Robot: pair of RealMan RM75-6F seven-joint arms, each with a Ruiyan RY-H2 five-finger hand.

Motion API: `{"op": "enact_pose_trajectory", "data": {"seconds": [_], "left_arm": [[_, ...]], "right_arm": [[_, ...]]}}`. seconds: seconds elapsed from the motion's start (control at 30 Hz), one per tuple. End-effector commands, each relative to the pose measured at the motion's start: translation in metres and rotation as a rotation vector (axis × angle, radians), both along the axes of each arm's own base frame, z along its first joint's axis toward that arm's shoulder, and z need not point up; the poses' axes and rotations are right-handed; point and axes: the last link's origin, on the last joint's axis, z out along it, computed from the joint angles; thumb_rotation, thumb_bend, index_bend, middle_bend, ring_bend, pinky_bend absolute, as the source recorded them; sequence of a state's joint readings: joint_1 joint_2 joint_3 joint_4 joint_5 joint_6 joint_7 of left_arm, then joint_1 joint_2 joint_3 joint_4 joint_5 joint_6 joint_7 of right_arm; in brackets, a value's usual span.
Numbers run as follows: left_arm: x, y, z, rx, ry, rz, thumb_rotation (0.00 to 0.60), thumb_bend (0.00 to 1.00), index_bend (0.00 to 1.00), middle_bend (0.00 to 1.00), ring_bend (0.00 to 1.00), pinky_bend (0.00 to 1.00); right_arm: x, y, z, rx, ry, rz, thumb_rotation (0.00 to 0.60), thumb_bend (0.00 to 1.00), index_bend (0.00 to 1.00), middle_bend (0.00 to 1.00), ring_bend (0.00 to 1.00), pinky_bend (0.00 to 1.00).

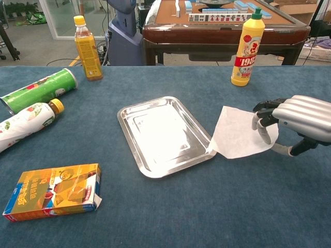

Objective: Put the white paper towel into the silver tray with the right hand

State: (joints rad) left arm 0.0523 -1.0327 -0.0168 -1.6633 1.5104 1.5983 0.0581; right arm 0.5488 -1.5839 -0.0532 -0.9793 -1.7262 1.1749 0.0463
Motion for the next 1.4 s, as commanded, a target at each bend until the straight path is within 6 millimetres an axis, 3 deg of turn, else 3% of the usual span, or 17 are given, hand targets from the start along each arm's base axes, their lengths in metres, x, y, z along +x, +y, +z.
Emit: {"op": "enact_pose_trajectory", "data": {"seconds": [0.03,0.23,0.4,0.67,0.87,0.97,1.2,1.4], "left_arm": [[0.000,0.000,0.000,0.001,0.000,-0.001,0.600,0.27,0.29,0.15,0.15,0.00],[0.002,0.000,0.001,0.003,0.006,-0.001,0.600,0.27,0.30,0.15,0.15,0.00],[0.003,-0.001,0.003,0.005,0.011,-0.004,0.600,0.27,0.29,0.15,0.15,0.00],[0.005,-0.003,0.004,0.011,0.014,0.000,0.600,0.27,0.29,0.15,0.15,0.00],[0.004,-0.008,0.006,0.025,0.017,0.012,0.600,0.27,0.29,0.15,0.15,0.00],[0.004,-0.010,0.006,0.027,0.019,0.016,0.600,0.27,0.29,0.15,0.15,0.00],[0.002,-0.012,0.009,0.036,0.024,0.026,0.600,0.27,0.29,0.15,0.15,0.00],[0.002,-0.010,0.007,0.031,0.022,0.021,0.600,0.27,0.29,0.15,0.15,0.00]], "right_arm": [[0.003,-0.005,0.001,-0.012,-0.012,0.001,0.600,0.42,0.63,0.36,0.16,0.23],[0.013,-0.017,0.007,-0.053,-0.073,0.002,0.600,0.43,0.66,0.38,0.18,0.23],[0.037,-0.038,0.021,-0.109,-0.153,0.033,0.600,0.43,0.66,0.38,0.19,0.23],[0.110,-0.074,0.038,-0.151,-0.283,0.170,0.600,0.43,0.66,0.38,0.20,0.23],[0.155,-0.072,0.019,-0.082,-0.265,0.319,0.600,0.43,0.66,0.38,0.21,0.23],[0.160,-0.064,0.004,-0.026,-0.215,0.379,0.600,0.43,0.66,0.39,0.22,0.23],[0.152,-0.043,-0.018,0.076,-0.167,0.451,0.600,0.43,0.66,0.39,0.22,0.23],[0.140,-0.025,-0.024,0.147,-0.130,0.521,0.600,0.43,0.67,0.40,0.23,0.23]]}}
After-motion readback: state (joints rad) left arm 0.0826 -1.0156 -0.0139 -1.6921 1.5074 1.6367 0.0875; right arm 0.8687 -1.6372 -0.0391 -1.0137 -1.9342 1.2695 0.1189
